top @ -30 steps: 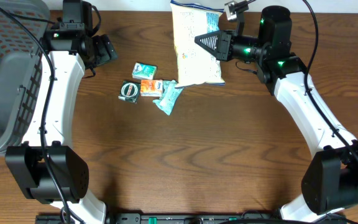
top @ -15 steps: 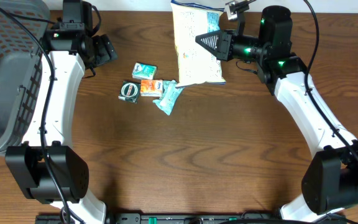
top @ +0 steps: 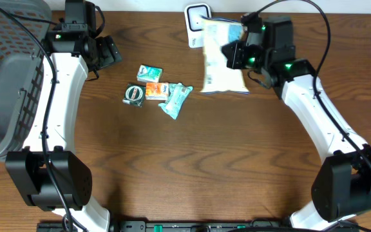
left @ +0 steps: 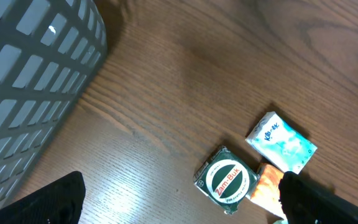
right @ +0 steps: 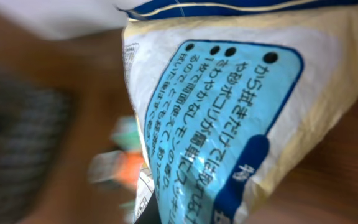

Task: Scan the item barcode

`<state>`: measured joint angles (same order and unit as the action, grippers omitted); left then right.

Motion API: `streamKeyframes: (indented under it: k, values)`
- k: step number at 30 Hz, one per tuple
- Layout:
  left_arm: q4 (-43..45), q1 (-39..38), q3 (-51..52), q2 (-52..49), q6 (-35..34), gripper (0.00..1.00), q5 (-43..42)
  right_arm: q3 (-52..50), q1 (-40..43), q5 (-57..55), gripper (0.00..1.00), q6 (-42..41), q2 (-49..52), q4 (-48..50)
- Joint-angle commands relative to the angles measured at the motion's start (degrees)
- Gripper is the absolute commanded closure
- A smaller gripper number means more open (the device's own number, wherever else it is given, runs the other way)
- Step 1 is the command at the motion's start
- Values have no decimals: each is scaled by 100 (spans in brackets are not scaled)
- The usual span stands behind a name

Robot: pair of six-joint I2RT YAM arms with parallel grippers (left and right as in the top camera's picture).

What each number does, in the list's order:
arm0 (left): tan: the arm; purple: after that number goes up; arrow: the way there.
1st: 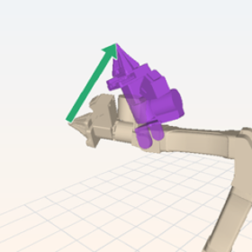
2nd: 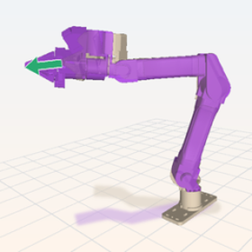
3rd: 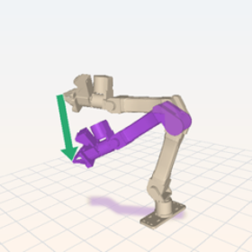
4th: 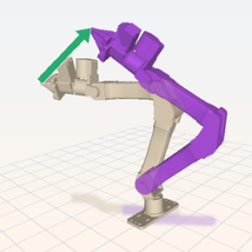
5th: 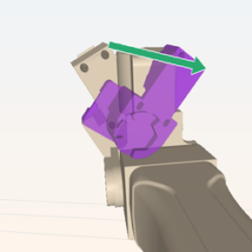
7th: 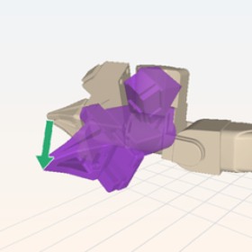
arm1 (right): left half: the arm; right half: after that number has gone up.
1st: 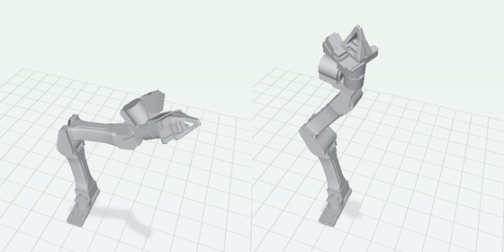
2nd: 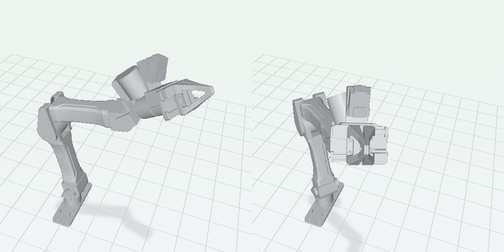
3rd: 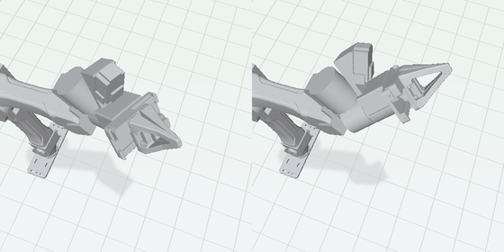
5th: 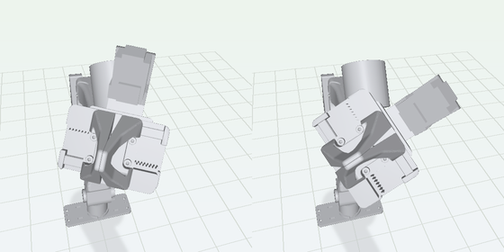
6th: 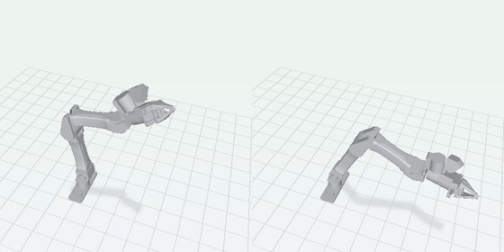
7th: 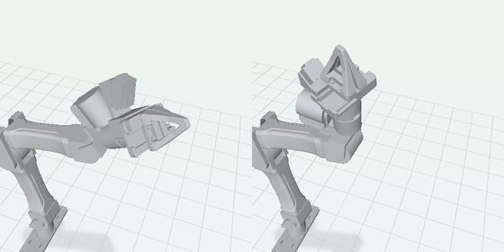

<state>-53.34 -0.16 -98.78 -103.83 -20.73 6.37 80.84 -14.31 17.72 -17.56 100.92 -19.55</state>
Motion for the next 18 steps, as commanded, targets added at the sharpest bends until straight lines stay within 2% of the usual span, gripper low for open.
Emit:
streamKeyframes:
  k: [1,4,8,13,18]
  values:
    - [0,0,-33,-35,35,2,72,81,-374,-3379,99,1344,114,-234]
    - [0,0,-33,-35,35,2,72,81,-717,-5099,99,2037,372,-321]
    - [0,0,-33,-35,35,2,74,81,-1034,-6432,99,2625,916,-321]
    - [0,0,-33,-33,35,2,72,81,-1316,-6940,98,2813,1674,-334]
    - [0,0,-33,-33,35,2,72,83,-1725,-6594,93,2369,1832,-496]
